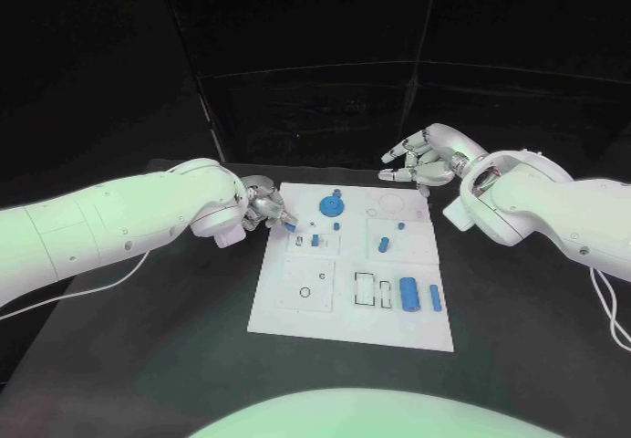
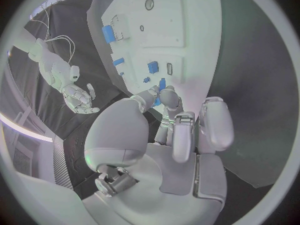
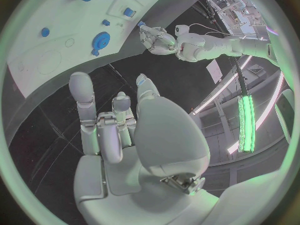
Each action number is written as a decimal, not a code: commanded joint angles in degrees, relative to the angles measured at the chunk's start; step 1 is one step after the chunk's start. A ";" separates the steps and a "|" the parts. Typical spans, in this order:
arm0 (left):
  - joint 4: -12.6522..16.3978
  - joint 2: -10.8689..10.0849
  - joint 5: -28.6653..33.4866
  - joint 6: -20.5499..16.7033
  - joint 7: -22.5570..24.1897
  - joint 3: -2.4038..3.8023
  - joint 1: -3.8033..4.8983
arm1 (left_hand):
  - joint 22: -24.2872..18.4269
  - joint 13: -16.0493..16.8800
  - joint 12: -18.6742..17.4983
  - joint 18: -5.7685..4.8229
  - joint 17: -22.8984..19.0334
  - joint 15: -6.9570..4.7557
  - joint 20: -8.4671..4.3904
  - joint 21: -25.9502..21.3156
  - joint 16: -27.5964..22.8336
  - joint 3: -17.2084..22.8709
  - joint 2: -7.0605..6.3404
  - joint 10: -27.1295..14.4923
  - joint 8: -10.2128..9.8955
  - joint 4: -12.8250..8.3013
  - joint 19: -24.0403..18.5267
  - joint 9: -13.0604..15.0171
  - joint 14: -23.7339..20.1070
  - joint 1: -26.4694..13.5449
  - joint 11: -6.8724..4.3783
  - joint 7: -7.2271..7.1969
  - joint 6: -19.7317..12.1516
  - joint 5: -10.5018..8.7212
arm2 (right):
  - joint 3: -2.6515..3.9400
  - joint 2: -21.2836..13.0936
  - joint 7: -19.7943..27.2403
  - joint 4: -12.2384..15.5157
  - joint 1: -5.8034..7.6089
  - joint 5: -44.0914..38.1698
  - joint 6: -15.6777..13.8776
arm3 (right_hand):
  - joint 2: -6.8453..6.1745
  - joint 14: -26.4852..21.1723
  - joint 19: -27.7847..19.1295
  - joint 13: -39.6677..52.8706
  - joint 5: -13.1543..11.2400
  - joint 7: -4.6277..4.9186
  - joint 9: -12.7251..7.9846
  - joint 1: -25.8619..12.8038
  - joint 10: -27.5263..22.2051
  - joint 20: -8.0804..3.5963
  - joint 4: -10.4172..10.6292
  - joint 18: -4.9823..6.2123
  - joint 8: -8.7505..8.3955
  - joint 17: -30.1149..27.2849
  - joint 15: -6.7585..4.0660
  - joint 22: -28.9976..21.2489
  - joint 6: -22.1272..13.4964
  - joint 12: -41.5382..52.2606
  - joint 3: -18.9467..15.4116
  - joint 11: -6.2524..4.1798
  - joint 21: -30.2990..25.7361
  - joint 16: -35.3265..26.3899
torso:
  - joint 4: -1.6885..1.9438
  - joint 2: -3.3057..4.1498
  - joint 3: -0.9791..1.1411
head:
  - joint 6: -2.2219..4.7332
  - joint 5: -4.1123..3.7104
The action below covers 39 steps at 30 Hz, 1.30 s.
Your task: Assemble the parts on the task board
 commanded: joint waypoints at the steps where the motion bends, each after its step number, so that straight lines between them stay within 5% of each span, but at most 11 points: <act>1: 0.48 0.07 -0.44 -2.87 0.39 0.01 -0.11 | 0.09 0.00 0.20 0.10 15.05 -0.02 0.03 -0.01 0.36 6.03 0.49 0.71 0.23 -5.58 0.28 1.61 6.05 -0.13 -0.24 -0.47 0.06 0.39 | 0.03 -0.05 0.17 0.03 0.09 0.21 0.42 | 0.02 6.06 0.39 -0.04 0.34 0.02 -0.02 0.56 -0.30 -0.09 0.19 0.50 0.22 15.07 -0.19 -0.10 -0.41 0.27 -0.02 0.12 -0.25 0.14 | -0.08 -0.04 0.01 | -0.05 -0.04; 13: 1.64 0.56 -5.47 -1.83 -0.62 -0.70 -0.34 | 0.04 -0.31 -0.01 0.11 15.05 -0.03 0.02 -0.07 0.36 6.25 0.32 0.58 0.40 -5.63 0.25 1.74 6.05 -0.24 -0.26 -0.50 -0.01 0.38 | 0.01 -0.07 -0.25 0.02 0.09 0.21 0.77 | 0.02 6.06 0.38 -0.09 0.38 0.02 -0.02 0.57 -0.33 -0.09 0.20 0.51 0.22 15.07 -0.19 -0.14 -0.41 0.25 -0.03 0.12 -0.28 0.14 | 0.01 0.04 0.03 | -0.06 -0.33; 24: 0.76 1.88 -8.26 -1.91 -2.08 -2.12 -0.39 | 0.08 -0.37 -0.04 0.11 15.05 -0.06 0.01 -0.06 0.36 6.57 0.13 0.54 0.61 -5.72 0.26 1.91 6.05 -0.35 -0.29 -0.53 -0.12 0.39 | 0.01 0.07 -0.14 -0.06 0.09 0.21 0.82 | 0.02 6.06 0.30 -0.29 0.45 0.03 -0.02 0.55 -0.49 -0.09 0.27 0.55 0.23 15.07 -0.19 -0.41 -0.43 0.12 -0.08 0.12 -0.47 0.14 | -0.12 0.04 -0.04 | -0.18 -0.30; 39: -0.06 2.90 -9.31 -1.54 -2.65 -2.35 -0.40 | 0.13 -0.38 -0.03 0.10 15.05 -0.08 -0.01 -0.04 0.36 6.84 0.00 0.54 0.79 -5.78 0.27 2.04 6.05 -0.43 -0.30 -0.55 -0.20 0.40 | 0.00 0.28 0.04 -0.12 0.09 0.21 0.64 | 0.02 6.06 0.25 -0.36 0.48 0.03 -0.02 0.55 -0.55 -0.09 0.29 0.57 0.23 15.07 -0.19 -0.56 -0.44 0.08 -0.10 0.13 -0.59 0.14 | -0.10 0.04 -0.02 | -0.49 -0.44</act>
